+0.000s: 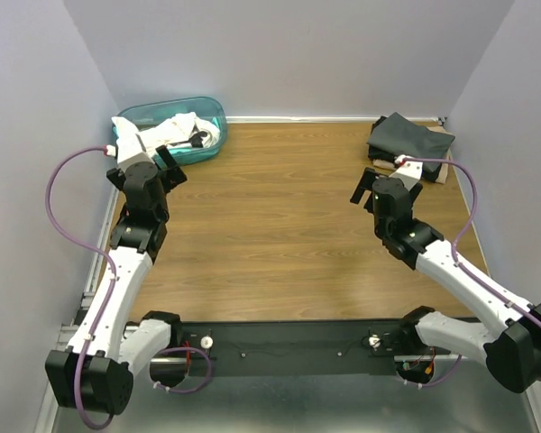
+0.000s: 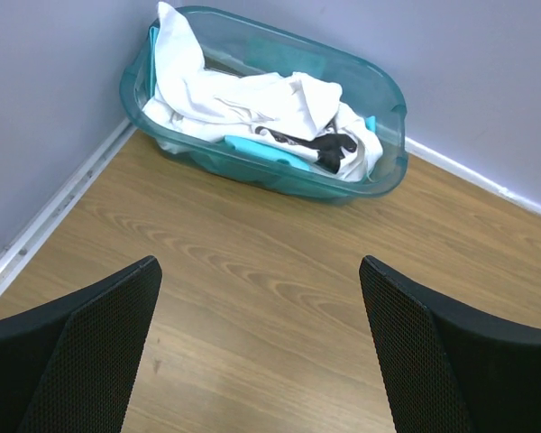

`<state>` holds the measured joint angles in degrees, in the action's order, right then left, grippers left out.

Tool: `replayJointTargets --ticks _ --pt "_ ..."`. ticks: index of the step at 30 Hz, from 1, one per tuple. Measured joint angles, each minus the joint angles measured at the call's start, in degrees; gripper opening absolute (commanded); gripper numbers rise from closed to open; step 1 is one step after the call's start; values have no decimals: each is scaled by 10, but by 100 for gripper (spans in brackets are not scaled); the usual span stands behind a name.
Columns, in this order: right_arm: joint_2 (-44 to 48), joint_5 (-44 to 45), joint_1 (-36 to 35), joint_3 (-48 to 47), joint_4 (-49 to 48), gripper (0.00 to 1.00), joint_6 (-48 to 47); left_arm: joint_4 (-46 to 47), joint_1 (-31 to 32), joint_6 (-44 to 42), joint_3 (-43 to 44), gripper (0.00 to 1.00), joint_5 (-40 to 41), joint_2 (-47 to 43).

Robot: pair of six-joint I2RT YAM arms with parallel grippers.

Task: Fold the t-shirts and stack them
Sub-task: Grab the tshirt from the pile

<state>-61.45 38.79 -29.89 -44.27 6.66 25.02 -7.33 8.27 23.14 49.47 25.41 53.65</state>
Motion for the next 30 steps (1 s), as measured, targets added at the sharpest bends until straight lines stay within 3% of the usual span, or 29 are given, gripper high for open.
replayJointTargets --ticks 6,13,20,30 --pt "4 5 0 12 0 100 2 22 -5 -60 67 98 11 71" --pt "15 6 0 25 0 100 14 41 -63 -119 228 98 -20 258" --pt "33 20 0 32 0 100 24 -56 -92 -143 525 98 -117 537" --pt "52 33 0 46 0 100 24 -152 -100 -166 736 98 -153 775"
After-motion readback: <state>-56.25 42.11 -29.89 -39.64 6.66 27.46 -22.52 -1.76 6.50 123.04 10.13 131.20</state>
